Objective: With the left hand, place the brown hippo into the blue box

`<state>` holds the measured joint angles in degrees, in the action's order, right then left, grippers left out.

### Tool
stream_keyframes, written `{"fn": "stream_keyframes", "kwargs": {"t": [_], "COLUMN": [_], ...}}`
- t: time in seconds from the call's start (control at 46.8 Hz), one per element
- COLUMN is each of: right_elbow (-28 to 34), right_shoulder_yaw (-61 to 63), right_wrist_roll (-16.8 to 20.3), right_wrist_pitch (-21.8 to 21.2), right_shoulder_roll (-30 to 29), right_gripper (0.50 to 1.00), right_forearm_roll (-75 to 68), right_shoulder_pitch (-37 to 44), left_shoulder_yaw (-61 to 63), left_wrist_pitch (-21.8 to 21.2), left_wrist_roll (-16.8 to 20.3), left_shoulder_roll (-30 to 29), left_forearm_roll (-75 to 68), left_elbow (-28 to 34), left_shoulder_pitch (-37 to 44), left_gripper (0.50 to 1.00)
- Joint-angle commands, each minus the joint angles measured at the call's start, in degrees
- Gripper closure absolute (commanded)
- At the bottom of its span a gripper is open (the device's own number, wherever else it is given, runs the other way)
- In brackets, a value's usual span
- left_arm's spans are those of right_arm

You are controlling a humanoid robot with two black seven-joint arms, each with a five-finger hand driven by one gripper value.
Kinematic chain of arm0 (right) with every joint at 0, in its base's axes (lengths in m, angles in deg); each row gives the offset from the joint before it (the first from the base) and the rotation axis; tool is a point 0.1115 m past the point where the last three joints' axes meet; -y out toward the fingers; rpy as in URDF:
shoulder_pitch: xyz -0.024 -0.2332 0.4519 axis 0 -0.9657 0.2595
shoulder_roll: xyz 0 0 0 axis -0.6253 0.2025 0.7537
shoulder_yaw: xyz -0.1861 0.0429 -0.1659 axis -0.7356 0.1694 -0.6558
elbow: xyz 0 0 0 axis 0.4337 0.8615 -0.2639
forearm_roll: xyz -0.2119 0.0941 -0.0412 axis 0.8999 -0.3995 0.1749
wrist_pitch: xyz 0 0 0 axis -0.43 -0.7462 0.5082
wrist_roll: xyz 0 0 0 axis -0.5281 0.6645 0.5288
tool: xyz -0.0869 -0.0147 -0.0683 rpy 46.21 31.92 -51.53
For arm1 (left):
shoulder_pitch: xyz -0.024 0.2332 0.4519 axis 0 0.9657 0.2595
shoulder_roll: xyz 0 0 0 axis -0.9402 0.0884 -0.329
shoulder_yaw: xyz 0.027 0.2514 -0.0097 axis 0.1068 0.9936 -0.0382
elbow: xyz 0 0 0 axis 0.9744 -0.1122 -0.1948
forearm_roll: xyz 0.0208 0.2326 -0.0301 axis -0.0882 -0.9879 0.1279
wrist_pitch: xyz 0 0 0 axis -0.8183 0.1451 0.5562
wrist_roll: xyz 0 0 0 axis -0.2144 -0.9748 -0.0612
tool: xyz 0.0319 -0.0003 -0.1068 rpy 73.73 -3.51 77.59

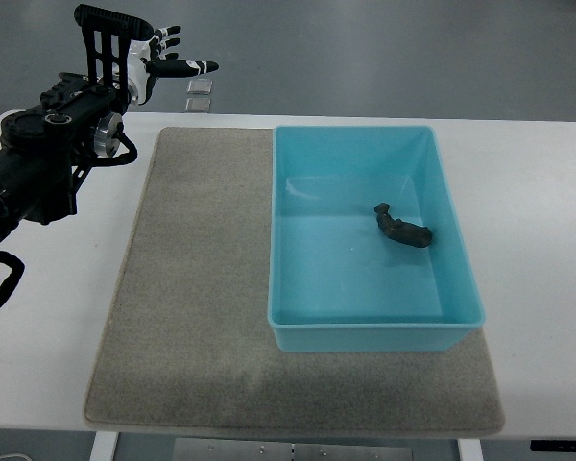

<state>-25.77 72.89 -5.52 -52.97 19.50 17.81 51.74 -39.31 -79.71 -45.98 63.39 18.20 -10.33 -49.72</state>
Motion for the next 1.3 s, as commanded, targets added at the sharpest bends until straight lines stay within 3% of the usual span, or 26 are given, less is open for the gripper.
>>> {"fn": "stream_keyframes", "kwargs": {"t": [0.0, 0.214, 0.427, 0.705, 0.897, 1.281], "right_elbow": [0.0, 0.0, 0.0, 0.0, 0.0, 0.0], "right_shoulder_yaw": [0.0, 0.0, 0.0, 0.0, 0.0, 0.0], "right_wrist_roll": [0.0, 0.0, 0.0, 0.0, 0.0, 0.0], "right_wrist_pitch": [0.1, 0.0, 0.0, 0.0, 0.0, 0.0], "right_shoulder_roll": [0.0, 0.0, 0.0, 0.0, 0.0, 0.0], "right_gripper": [0.564, 0.564, 0.564, 0.564, 0.564, 0.564], "right_forearm_roll": [0.0, 0.0, 0.0, 0.0, 0.0, 0.0], "right_shoulder_pitch": [0.0, 0.0, 0.0, 0.1, 0.0, 0.0], "left_shoulder_yaw": [0.0, -0.2, -5.0, -7.7, -8.0, -10.1], "left_wrist_pitch": [1.2, 8.9, 15.6, 18.8, 19.1, 19.1], "left_wrist_roll": [0.1, 1.7, 6.1, 7.3, 11.0, 11.0], "left_shoulder_roll": [0.0, 0.1, 0.4, 0.4, 0.4, 0.4], "left_forearm_roll": [5.3, 18.2, 19.9, 21.0, 21.5, 20.5], "left_elbow": [-0.2, -1.0, -0.6, -0.6, -0.5, -0.8], "left_shoulder_pitch": [0.1, 2.2, 4.5, 5.1, 5.6, 6.7], "left_gripper": [0.504, 0.504, 0.504, 0.504, 0.504, 0.504]}}
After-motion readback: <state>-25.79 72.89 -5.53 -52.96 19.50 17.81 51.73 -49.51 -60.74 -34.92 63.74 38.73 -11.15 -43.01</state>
